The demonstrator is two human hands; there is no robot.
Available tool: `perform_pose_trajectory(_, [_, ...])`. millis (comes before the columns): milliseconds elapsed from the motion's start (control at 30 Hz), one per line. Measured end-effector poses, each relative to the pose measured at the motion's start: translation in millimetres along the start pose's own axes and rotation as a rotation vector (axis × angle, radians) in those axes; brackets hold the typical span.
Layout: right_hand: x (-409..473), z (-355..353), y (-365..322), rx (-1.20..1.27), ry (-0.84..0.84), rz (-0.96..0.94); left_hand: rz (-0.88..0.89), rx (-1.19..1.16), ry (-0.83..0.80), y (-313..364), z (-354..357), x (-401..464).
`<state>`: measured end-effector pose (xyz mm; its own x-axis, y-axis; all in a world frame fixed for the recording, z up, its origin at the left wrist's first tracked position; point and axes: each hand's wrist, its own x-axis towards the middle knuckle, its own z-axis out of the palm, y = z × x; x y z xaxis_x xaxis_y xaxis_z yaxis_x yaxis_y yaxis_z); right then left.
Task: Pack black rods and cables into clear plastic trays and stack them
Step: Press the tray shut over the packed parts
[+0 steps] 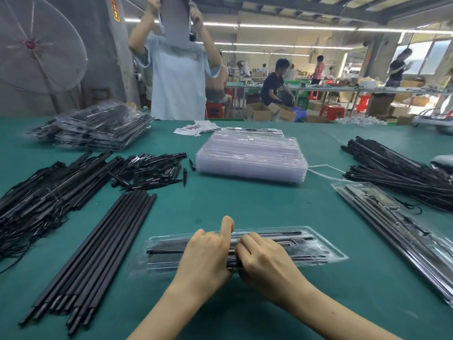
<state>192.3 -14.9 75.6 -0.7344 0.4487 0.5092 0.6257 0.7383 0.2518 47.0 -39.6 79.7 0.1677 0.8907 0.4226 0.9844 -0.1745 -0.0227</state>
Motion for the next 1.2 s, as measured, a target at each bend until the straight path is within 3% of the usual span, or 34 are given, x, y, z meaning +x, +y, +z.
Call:
perform_pose_trajectory(167, [-3, 4, 3, -0.139, 0.072, -0.116, 0.002, 0.013, -0.041, 0, 5, -6])
perform_pose_trajectory(333, [1, 4, 4, -0.096, 0.075, -0.188, -0.003, 0.016, -0.056, -2, 6, -6])
perform_pose_trajectory(500, [5, -1, 6, 0.056, 0.029, -0.128, 0.001, 0.019, -0.078, -2, 4, -4])
perform_pose_trajectory(700, [0, 0, 6, 0.067, 0.033, -0.003, -0.015, 0.008, -0.054, 0, 1, -4])
perform_pose_trajectory(1200, [-14, 11, -2, 0.284, -0.062, 0.016, 0.004, -0.015, -0.095, 4, -1, -12])
